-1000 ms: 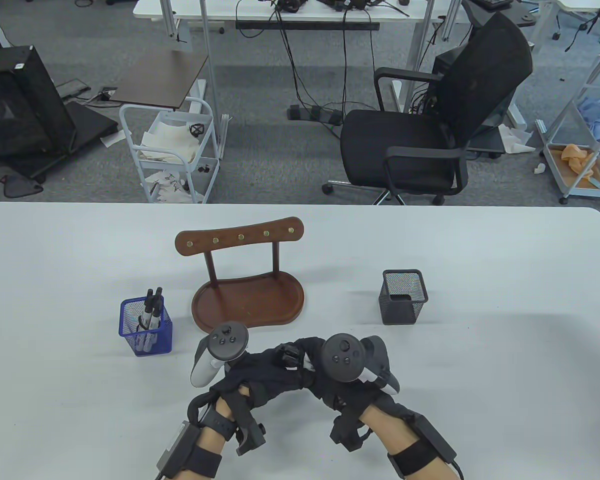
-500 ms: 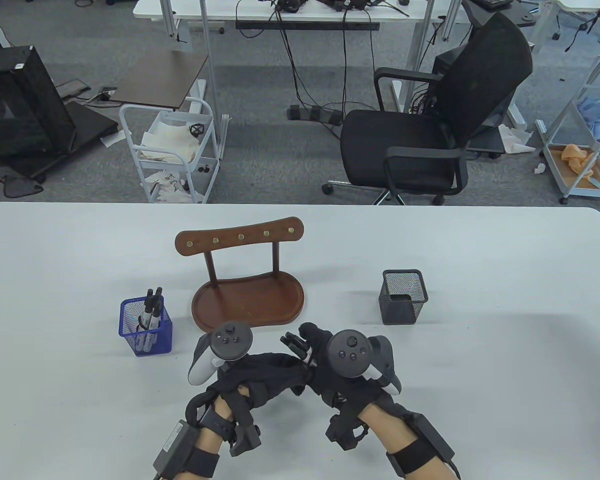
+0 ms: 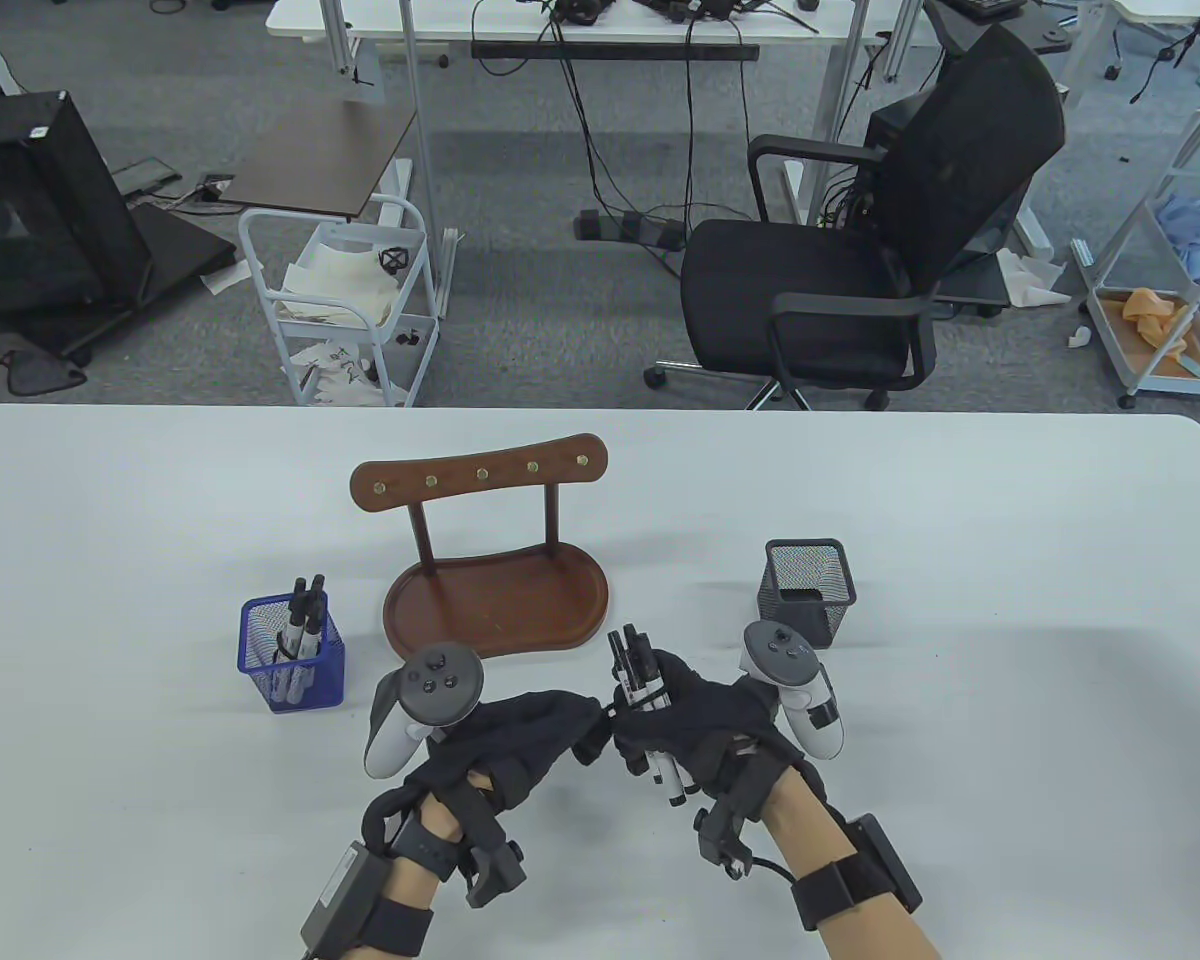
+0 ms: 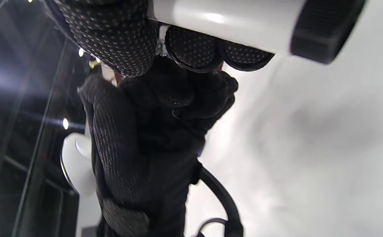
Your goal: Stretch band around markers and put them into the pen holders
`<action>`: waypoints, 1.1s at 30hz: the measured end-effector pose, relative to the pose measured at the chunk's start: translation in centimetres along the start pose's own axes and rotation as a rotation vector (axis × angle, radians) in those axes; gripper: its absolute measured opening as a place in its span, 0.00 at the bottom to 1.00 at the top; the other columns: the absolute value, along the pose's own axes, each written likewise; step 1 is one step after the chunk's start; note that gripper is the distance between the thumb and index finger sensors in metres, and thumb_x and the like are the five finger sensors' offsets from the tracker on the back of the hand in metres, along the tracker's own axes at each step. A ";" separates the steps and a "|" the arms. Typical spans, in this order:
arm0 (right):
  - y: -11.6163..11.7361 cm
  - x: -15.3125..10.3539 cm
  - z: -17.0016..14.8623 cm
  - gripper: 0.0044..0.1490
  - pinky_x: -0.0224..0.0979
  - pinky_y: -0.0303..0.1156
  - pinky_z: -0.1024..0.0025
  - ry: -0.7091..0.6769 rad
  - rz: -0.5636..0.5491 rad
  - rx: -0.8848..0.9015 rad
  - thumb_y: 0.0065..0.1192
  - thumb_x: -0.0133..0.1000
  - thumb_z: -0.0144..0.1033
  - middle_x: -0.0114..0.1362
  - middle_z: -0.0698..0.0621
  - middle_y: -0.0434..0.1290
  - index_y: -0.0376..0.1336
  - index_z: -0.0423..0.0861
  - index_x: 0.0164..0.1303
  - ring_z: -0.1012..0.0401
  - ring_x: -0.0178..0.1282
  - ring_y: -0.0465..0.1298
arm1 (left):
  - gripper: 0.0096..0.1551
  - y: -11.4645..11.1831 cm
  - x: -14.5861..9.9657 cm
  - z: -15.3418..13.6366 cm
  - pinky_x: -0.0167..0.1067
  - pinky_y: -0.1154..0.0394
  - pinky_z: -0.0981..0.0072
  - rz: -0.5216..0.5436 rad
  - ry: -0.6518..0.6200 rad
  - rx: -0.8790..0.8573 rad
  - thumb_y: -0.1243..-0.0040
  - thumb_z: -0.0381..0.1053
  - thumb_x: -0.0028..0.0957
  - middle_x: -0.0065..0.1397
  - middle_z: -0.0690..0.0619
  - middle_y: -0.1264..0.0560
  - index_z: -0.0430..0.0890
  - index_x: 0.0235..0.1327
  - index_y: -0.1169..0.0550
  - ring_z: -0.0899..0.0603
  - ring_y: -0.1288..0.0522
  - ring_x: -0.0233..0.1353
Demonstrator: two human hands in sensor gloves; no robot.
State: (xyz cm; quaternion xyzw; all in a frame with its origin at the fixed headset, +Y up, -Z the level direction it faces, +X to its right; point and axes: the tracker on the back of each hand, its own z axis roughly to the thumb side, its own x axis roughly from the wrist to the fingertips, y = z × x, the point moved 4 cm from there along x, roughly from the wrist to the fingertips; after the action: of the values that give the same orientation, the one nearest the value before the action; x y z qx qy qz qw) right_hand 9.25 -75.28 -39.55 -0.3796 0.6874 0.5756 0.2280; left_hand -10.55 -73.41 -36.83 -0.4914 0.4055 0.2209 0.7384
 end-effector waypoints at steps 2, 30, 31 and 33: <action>-0.1 0.1 -0.3 0.52 0.68 0.80 0.54 -0.002 0.015 0.055 0.75 0.56 0.39 0.75 0.48 0.61 0.44 0.46 0.80 0.59 0.58 0.81 | 0.30 0.0 0.0 0.3 0.74 0.42 0.26 0.006 -0.014 0.023 0.57 0.65 0.67 0.68 0.48 0.18 0.50 0.67 0.20 0.30 0.30 0.76; -1.0 0.7 -1.5 0.30 0.61 0.85 0.58 0.270 -0.384 0.166 0.66 0.62 0.43 0.67 0.51 0.69 0.56 0.47 0.68 0.63 0.49 0.84 | 0.39 -1.9 -0.1 2.8 0.75 0.44 0.24 -0.079 -0.106 0.162 0.55 0.68 0.64 0.73 0.43 0.21 0.40 0.69 0.22 0.27 0.33 0.78; -1.1 0.6 -1.3 0.30 0.61 0.85 0.58 0.268 -0.408 0.138 0.67 0.62 0.43 0.67 0.51 0.69 0.56 0.47 0.68 0.63 0.49 0.85 | 0.39 -1.6 -0.1 2.7 0.75 0.42 0.25 -0.064 -0.102 0.199 0.57 0.70 0.64 0.73 0.45 0.20 0.42 0.69 0.22 0.29 0.32 0.78; -1.0 0.6 -0.9 0.29 0.61 0.85 0.57 0.235 -0.375 0.079 0.67 0.61 0.43 0.67 0.52 0.70 0.57 0.47 0.67 0.62 0.50 0.85 | 0.40 -1.2 -0.2 2.2 0.75 0.42 0.25 -0.058 -0.089 0.143 0.57 0.70 0.64 0.74 0.44 0.20 0.42 0.70 0.23 0.28 0.31 0.78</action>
State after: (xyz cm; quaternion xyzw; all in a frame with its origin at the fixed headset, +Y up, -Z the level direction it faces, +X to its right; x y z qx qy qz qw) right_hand 9.79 -76.39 -40.44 -0.5559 0.6487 0.4477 0.2640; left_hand -8.96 -71.91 -35.56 -0.4386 0.3728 0.1913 0.7951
